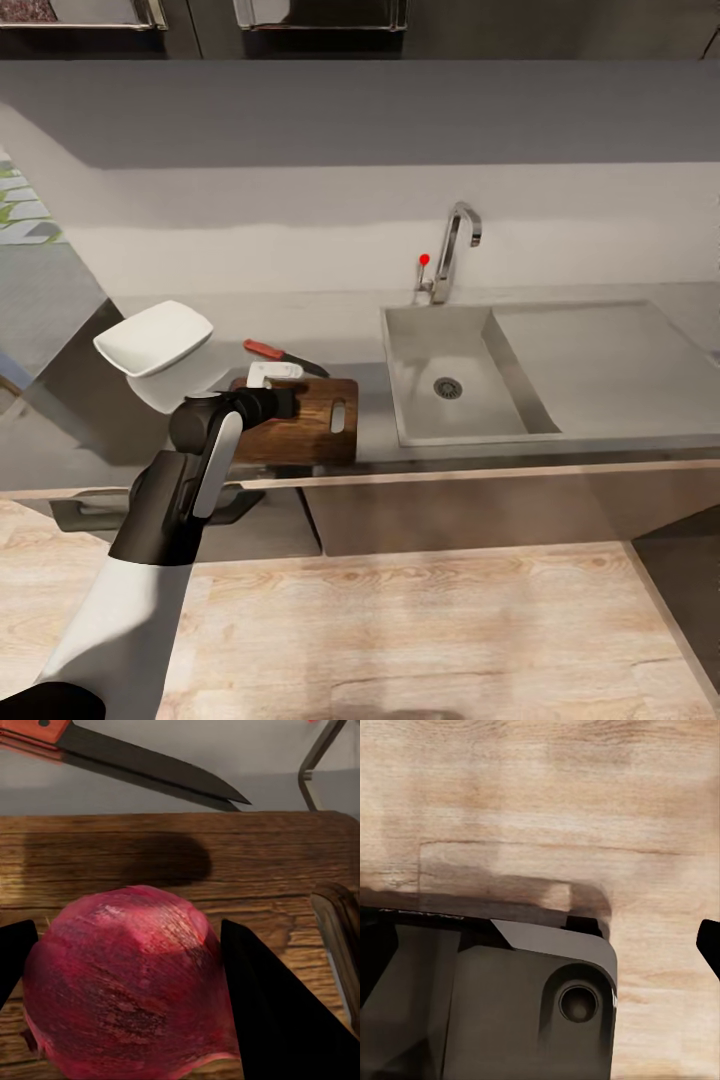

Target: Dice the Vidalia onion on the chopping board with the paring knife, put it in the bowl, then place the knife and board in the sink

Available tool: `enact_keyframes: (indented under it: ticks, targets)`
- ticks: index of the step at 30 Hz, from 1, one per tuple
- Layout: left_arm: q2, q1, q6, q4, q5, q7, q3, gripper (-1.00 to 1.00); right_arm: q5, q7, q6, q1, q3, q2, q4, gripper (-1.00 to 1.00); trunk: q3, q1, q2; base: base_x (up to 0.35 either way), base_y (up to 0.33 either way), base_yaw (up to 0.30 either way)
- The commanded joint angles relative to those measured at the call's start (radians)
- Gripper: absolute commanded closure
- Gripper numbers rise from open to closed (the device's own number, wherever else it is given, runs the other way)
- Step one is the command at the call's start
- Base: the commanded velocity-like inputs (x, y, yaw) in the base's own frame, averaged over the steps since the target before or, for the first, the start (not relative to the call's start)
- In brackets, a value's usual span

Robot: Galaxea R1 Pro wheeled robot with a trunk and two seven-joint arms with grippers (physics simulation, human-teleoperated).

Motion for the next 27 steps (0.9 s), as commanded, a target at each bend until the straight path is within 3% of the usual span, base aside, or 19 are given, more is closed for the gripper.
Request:
enact_keyframes:
  ticks: [1, 27]
  targets:
    - [0.000, -0.001, 0.004, -0.001, 0.006, 0.005, 0.000, 1.00, -0.007, -0.001, -0.004, -0.001, 0.007, 0.000, 0.001, -1.00, -0.001, 0.000, -0.001, -0.037, 0.000, 0.000]
    - [0.000, -0.001, 0.004, 0.001, 0.006, 0.005, 0.000, 1.00, -0.007, -0.001, -0.004, -0.001, 0.007, 0.003, 0.001, -1.00, -0.015, 0.000, -0.001, -0.002, 0.000, 0.000]
